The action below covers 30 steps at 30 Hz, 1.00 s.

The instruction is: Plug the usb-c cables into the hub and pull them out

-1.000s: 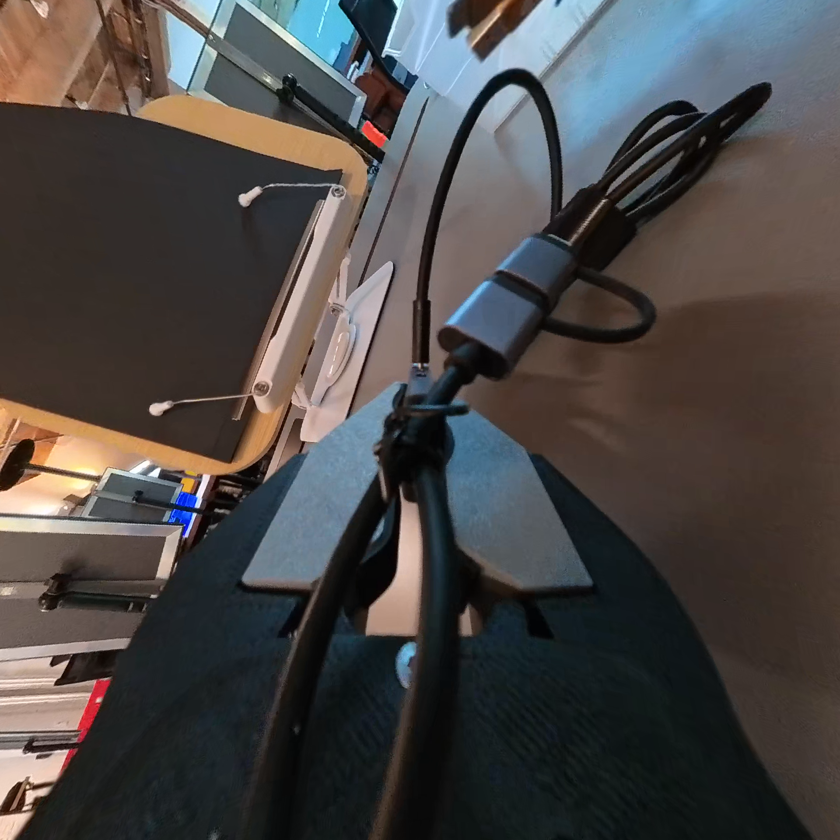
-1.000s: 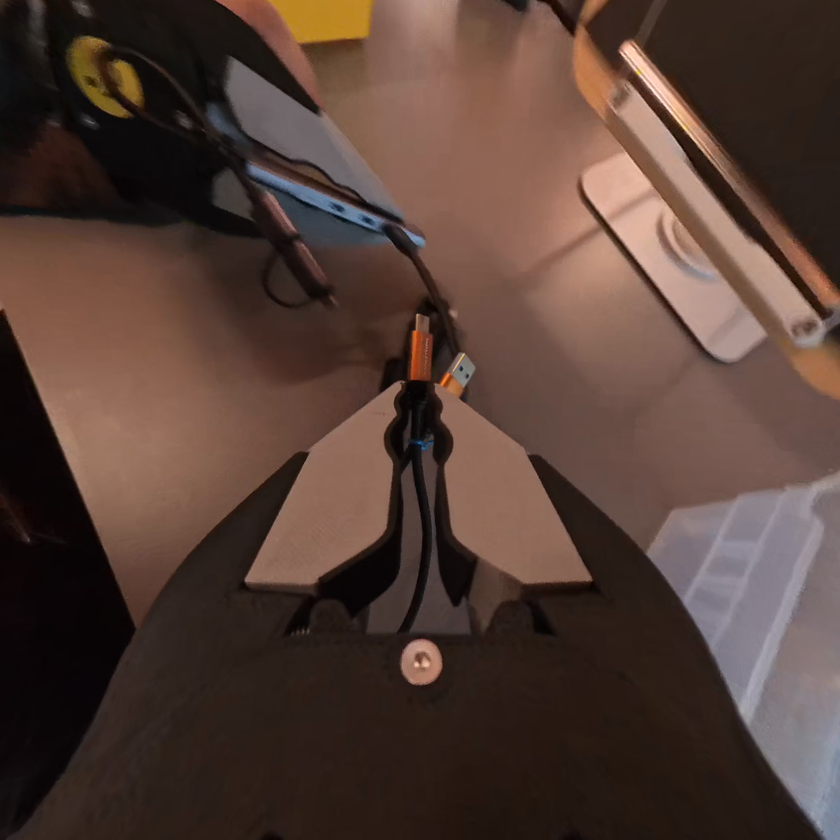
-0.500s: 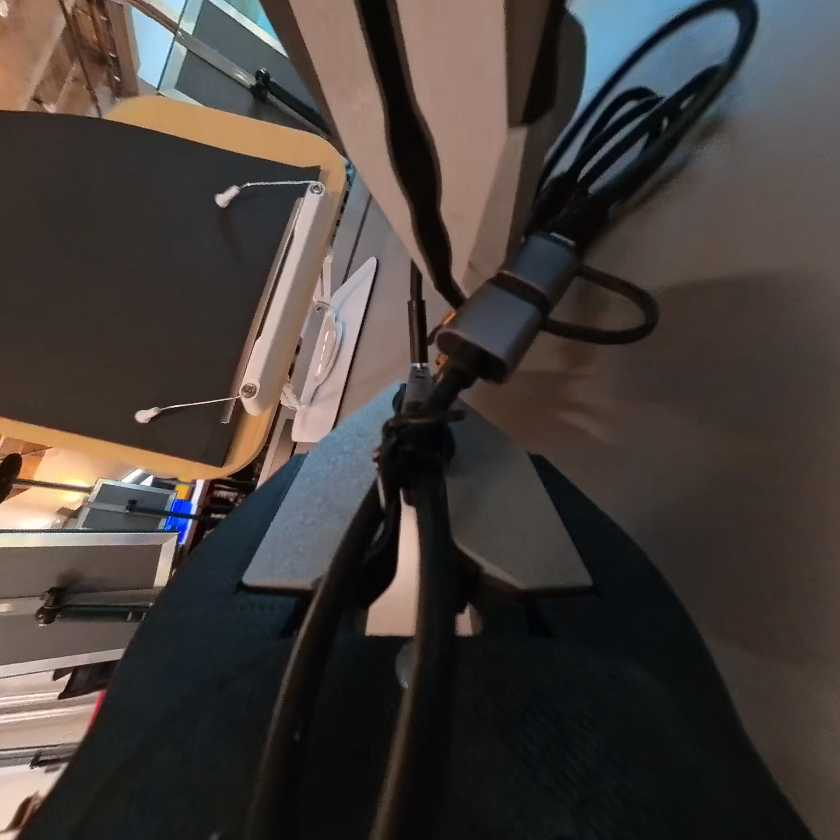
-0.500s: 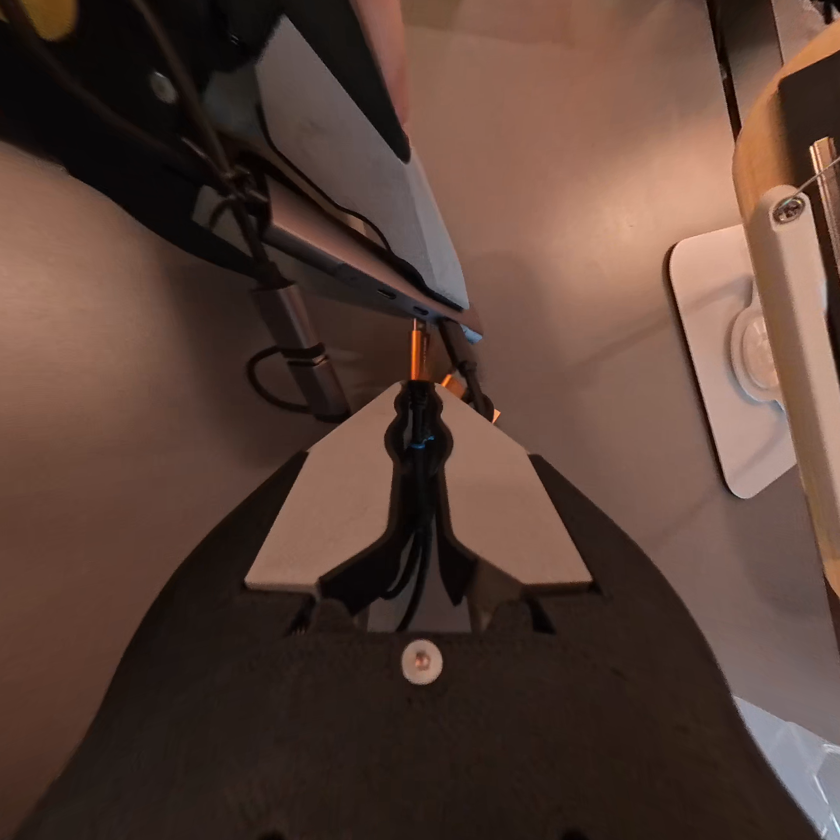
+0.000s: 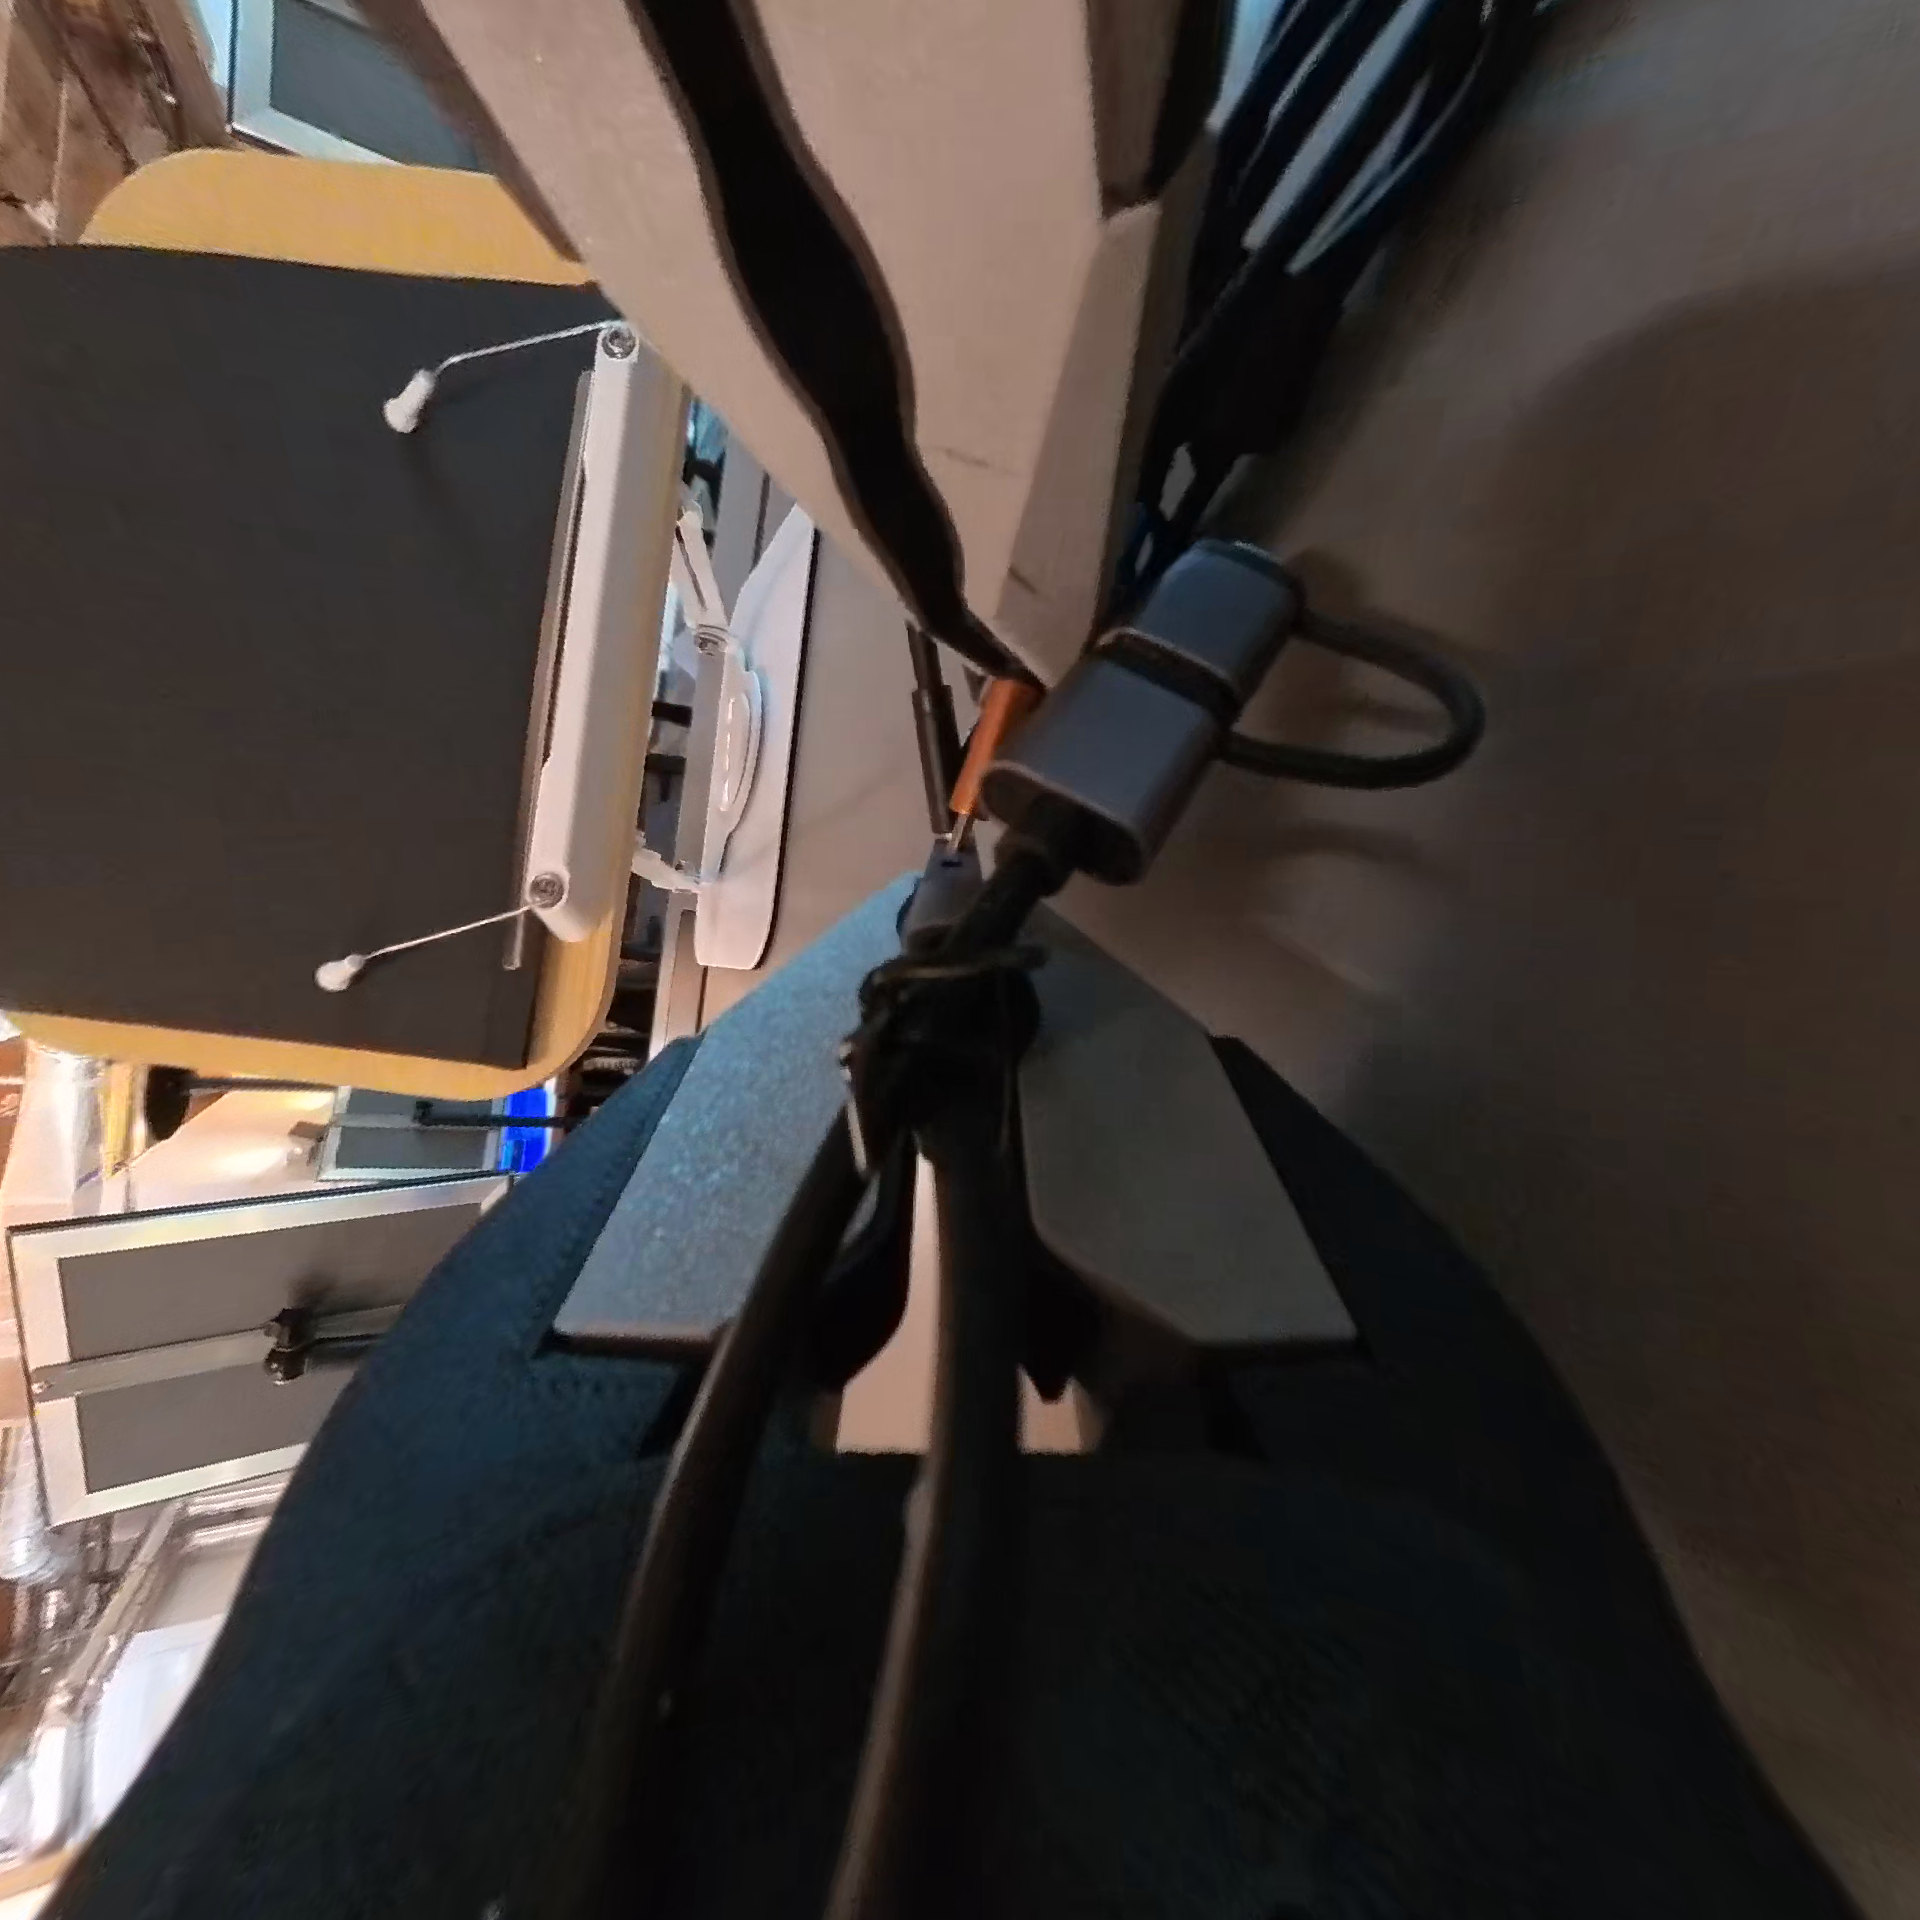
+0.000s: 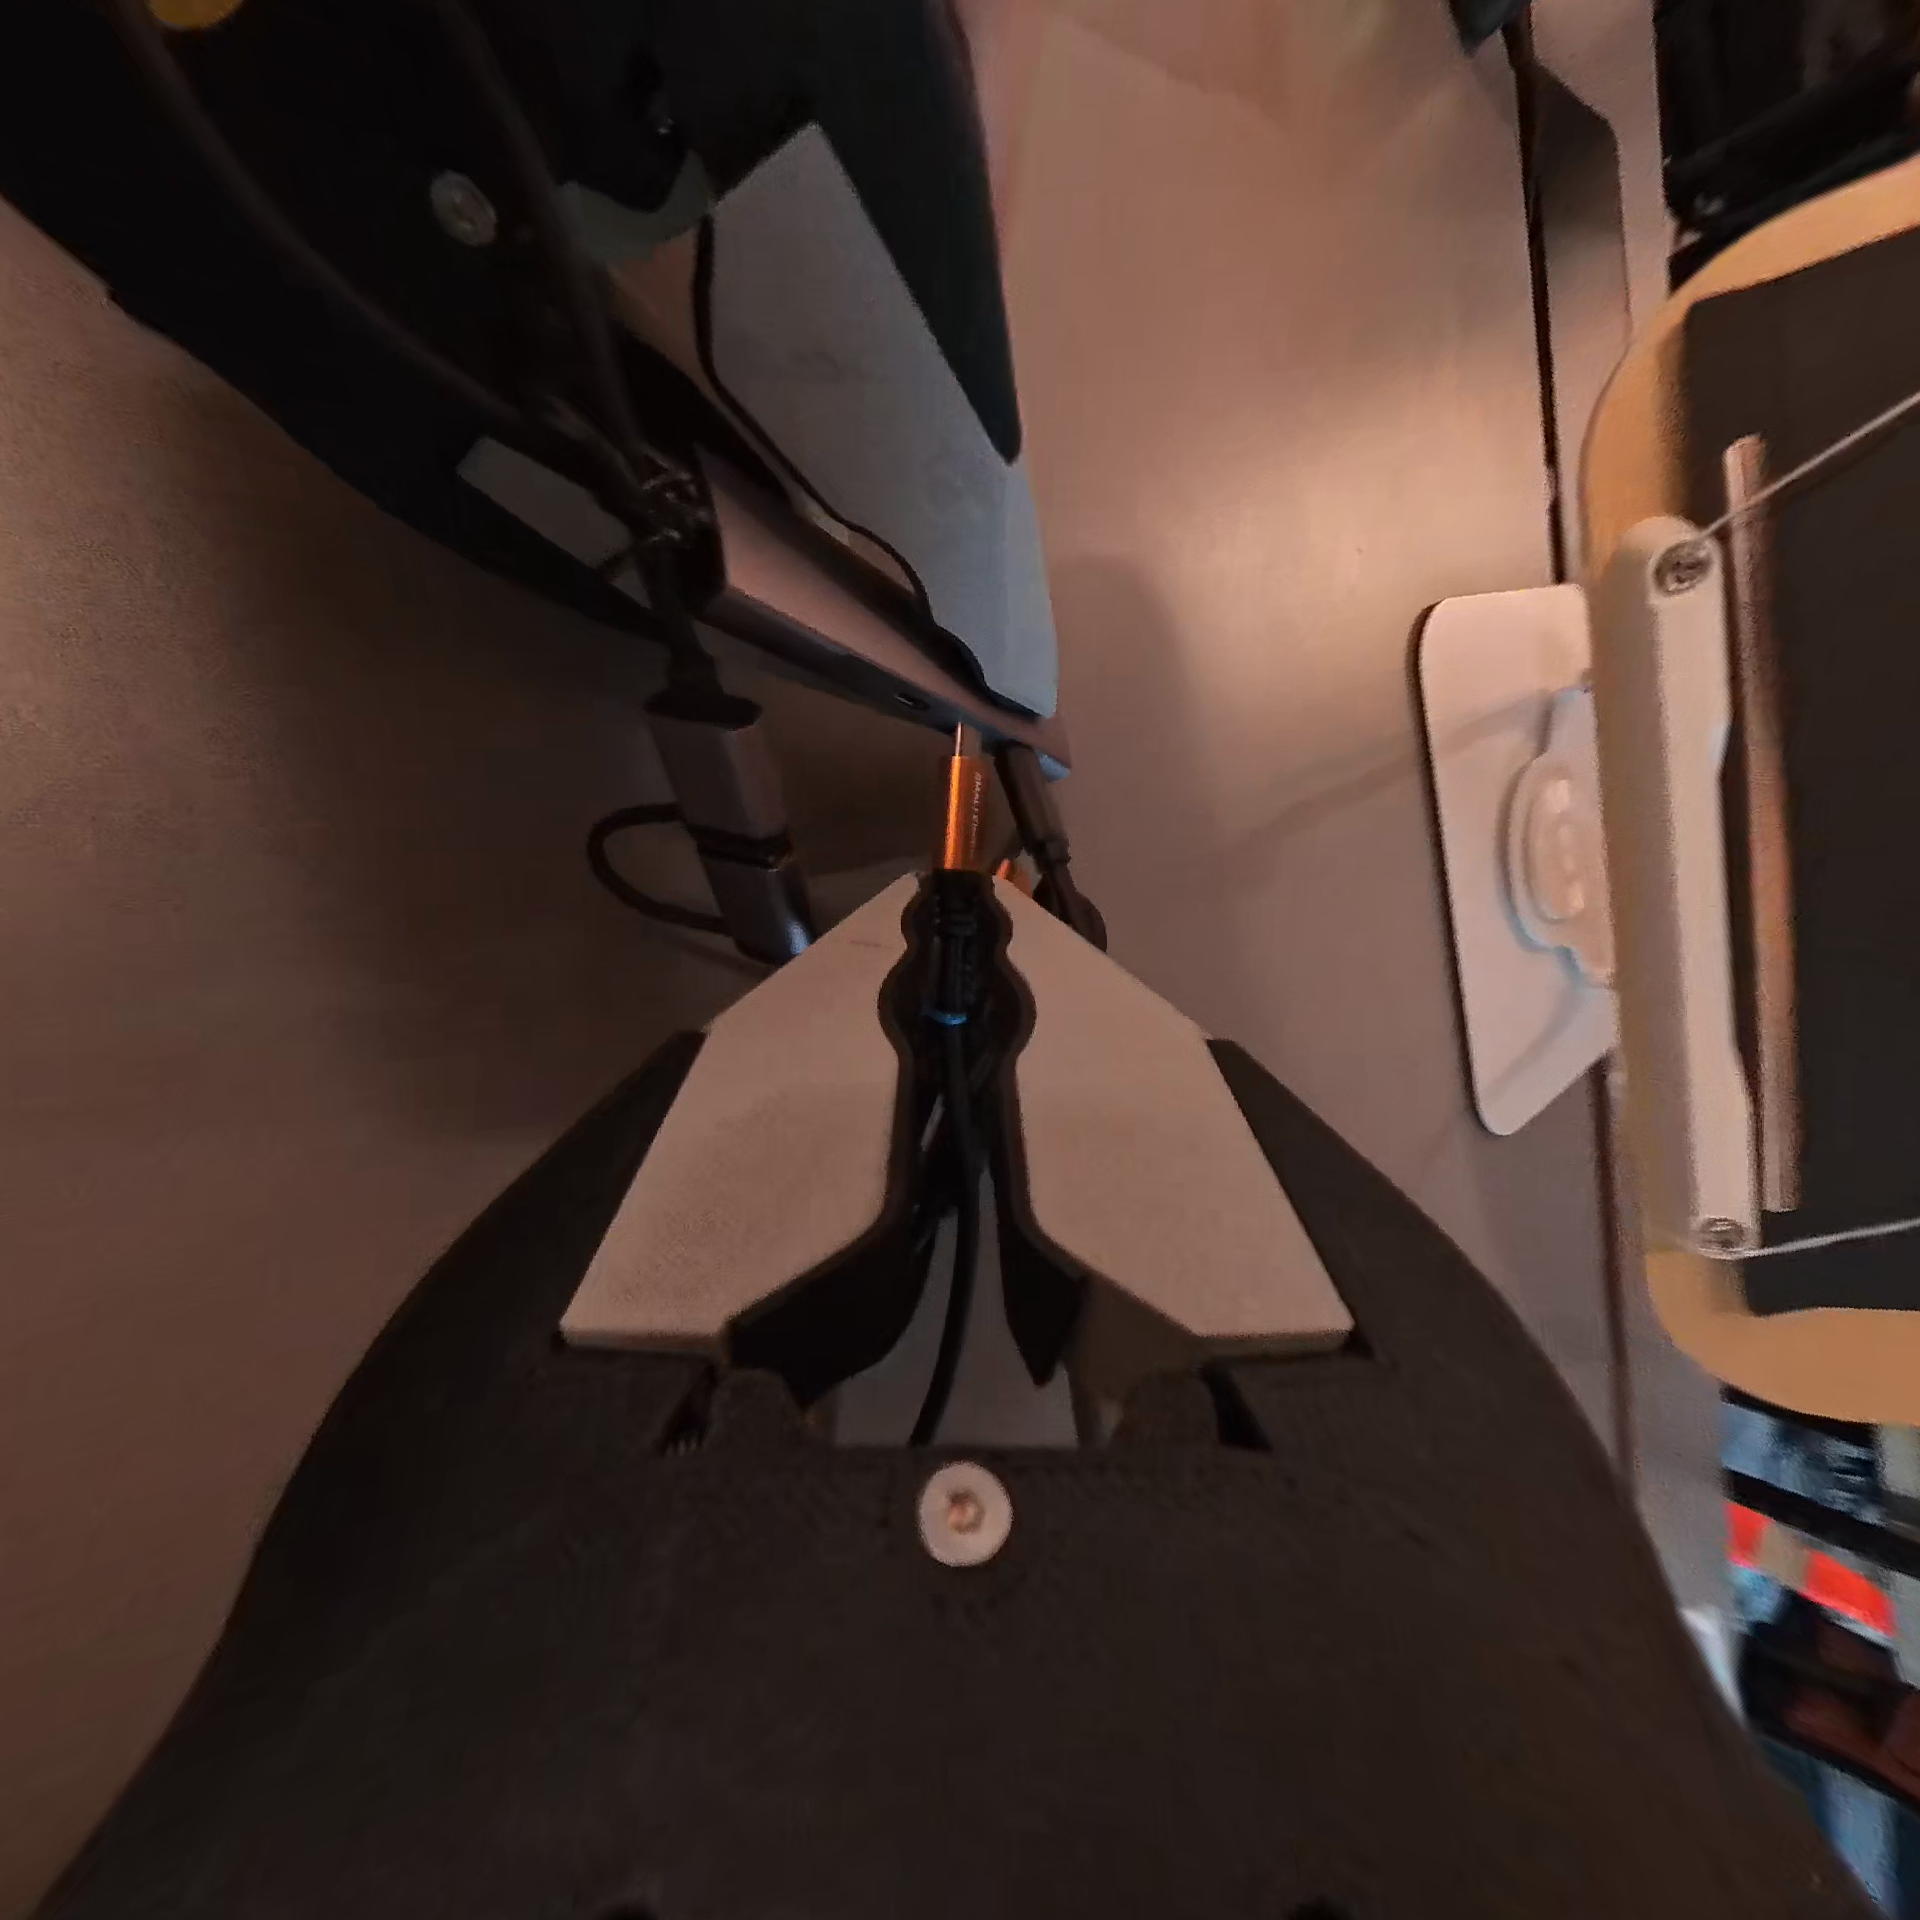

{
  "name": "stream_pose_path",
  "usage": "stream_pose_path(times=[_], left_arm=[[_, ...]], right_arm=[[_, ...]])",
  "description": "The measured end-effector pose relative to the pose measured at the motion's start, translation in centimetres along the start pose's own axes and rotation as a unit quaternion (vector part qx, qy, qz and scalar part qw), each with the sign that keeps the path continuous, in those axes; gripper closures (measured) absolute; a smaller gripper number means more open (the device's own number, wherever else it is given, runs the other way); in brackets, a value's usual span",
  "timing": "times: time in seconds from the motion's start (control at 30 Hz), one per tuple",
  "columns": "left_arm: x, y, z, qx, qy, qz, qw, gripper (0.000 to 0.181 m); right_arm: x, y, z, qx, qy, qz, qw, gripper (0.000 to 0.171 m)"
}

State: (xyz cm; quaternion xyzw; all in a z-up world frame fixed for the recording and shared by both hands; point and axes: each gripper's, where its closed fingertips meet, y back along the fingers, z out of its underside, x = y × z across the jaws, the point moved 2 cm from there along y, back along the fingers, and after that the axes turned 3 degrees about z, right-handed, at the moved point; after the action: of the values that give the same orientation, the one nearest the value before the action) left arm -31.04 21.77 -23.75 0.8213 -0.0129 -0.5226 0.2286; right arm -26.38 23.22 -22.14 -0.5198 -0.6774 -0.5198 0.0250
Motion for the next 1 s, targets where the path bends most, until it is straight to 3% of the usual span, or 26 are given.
stream_pose_path(times=[0.03, 0.17, 0.63, 1.0], left_arm=[[0.1, 0.0, 0.0, -0.004, -0.006, 0.000, 1.000, 0.174], [0.4, -0.1, 0.1, -0.021, -0.028, -0.003, 0.999, 0.174], [0.8, 0.3, 0.5, -0.061, 0.042, 0.025, 0.997, 0.175], [1.0, 0.3, 0.8, -0.076, 0.068, 0.035, 0.994, 0.175]], right_arm=[[-0.1, 0.0, 0.0, -0.003, 0.018, 0.010, 1.000, 0.166], [-0.2, -0.1, 0.0, -0.005, 0.048, 0.029, 0.998, 0.166], [-0.3, -0.1, -1.1, 0.086, -0.048, -0.025, 0.995, 0.166], [-0.3, -0.5, -1.1, 0.105, -0.080, -0.047, 0.990, 0.166]])
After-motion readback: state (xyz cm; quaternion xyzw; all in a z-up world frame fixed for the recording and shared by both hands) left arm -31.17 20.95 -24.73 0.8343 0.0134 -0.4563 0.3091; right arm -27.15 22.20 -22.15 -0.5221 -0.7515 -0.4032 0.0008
